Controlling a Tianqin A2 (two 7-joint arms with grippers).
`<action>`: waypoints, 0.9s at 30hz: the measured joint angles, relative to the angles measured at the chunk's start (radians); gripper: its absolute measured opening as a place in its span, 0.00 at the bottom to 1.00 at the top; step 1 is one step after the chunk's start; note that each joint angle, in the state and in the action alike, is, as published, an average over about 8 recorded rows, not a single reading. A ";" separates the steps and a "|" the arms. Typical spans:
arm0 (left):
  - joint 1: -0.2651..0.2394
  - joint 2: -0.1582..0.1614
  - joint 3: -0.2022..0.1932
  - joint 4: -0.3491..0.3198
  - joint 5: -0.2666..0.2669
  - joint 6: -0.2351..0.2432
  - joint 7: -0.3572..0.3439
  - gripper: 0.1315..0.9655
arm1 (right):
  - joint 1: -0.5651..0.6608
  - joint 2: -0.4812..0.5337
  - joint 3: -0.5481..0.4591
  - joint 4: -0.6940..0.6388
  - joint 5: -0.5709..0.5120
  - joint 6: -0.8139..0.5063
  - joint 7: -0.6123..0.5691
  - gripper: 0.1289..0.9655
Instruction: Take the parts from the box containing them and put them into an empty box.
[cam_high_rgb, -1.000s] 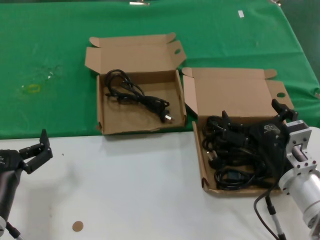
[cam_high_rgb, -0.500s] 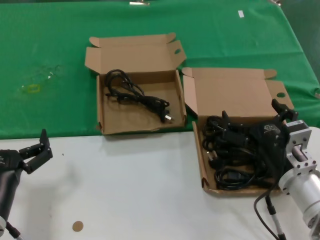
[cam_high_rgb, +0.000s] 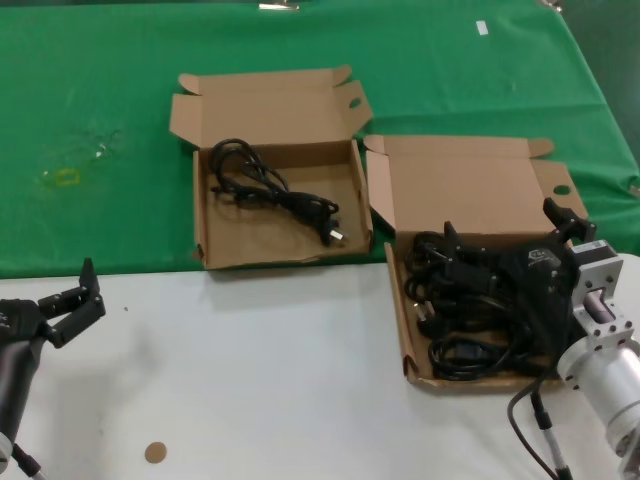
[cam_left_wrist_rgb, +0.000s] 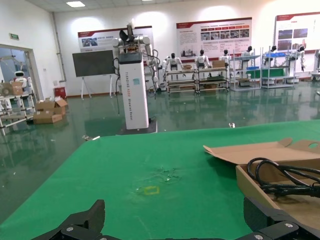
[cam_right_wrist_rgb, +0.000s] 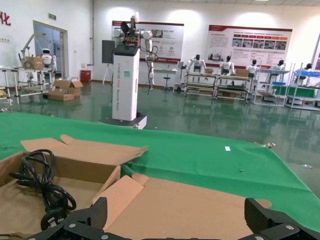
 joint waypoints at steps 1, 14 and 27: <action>0.000 0.000 0.000 0.000 0.000 0.000 0.000 1.00 | 0.000 0.000 0.000 0.000 0.000 0.000 0.000 1.00; 0.000 0.000 0.000 0.000 0.000 0.000 0.000 1.00 | 0.000 0.000 0.000 0.000 0.000 0.000 0.000 1.00; 0.000 0.000 0.000 0.000 0.000 0.000 0.000 1.00 | 0.000 0.000 0.000 0.000 0.000 0.000 0.000 1.00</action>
